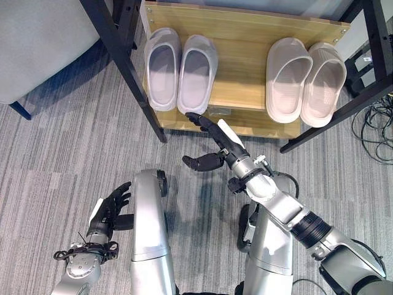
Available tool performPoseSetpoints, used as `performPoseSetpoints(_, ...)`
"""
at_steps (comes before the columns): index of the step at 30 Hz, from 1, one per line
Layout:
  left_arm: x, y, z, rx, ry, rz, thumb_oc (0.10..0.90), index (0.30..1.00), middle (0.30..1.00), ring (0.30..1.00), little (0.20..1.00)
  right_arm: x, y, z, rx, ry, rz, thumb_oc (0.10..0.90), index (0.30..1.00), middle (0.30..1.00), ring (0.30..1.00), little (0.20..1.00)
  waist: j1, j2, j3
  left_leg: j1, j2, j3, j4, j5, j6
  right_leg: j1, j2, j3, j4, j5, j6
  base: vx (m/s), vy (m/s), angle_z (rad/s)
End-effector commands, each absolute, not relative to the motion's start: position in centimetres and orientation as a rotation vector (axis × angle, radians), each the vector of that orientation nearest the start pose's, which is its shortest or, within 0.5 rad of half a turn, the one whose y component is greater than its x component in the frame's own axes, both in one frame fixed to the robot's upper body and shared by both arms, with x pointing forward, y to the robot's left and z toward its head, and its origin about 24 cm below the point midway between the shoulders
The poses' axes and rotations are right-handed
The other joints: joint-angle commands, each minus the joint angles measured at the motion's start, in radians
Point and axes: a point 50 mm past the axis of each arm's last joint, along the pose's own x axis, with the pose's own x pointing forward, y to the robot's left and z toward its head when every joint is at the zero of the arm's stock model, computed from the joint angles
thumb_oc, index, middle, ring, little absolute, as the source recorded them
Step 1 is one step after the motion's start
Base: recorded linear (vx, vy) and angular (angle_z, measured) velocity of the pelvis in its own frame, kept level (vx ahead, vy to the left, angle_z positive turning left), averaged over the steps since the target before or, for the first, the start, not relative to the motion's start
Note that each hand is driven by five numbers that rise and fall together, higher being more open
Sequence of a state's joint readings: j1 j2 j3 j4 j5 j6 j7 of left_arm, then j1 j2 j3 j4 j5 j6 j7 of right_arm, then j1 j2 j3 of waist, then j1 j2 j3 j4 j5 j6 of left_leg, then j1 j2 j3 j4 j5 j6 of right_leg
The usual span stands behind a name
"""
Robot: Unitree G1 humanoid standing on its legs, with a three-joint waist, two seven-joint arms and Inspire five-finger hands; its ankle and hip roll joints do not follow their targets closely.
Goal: Arrange the slippers neatly on the shoe rack.
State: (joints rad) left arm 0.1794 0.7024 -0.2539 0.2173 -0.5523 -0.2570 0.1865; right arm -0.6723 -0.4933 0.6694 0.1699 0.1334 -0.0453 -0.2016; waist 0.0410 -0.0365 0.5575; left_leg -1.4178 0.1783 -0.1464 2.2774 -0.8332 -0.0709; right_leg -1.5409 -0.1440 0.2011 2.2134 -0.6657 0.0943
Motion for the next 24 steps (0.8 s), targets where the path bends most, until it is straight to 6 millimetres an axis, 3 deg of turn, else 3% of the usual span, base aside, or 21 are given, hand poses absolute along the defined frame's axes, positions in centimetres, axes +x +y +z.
performPoseSetpoints(1,27.9,24.4,5.5,0.079,-0.049,0.217,0.800,0.900,0.900,0.900,0.900,32.0,-4.7,21.1,-0.490,-0.697,0.456,0.800,0.900,0.900,0.900,0.900,-0.019,-0.005,-0.037,-0.152,-0.056,0.120,-0.088,0.109,0.084,-0.029,-0.075,-0.069,0.010,-0.044,-0.160,0.00,0.000,0.00)
performPoseSetpoints(16,27.8,24.6,5.3,0.078,-0.041,0.228,0.800,0.900,0.900,0.900,0.900,32.5,-5.3,19.9,-0.513,-0.641,0.435,0.800,0.900,0.900,0.900,0.900,-0.019,-0.006,-0.037,-0.152,-0.059,0.120,-0.089,0.110,0.084,-0.029,-0.073,-0.069,0.012,-0.044,-0.162,0.00,0.000,0.00)
performPoseSetpoints(24,27.4,24.9,5.2,0.075,-0.038,0.239,0.800,0.900,0.900,0.900,0.900,32.2,-7.5,18.8,-0.536,-0.612,0.390,0.800,0.900,0.900,0.900,0.900,-0.030,-0.016,-0.037,-0.152,-0.059,0.115,-0.089,0.109,0.085,-0.029,-0.075,-0.075,0.006,-0.043,-0.158,0.00,0.000,0.00)
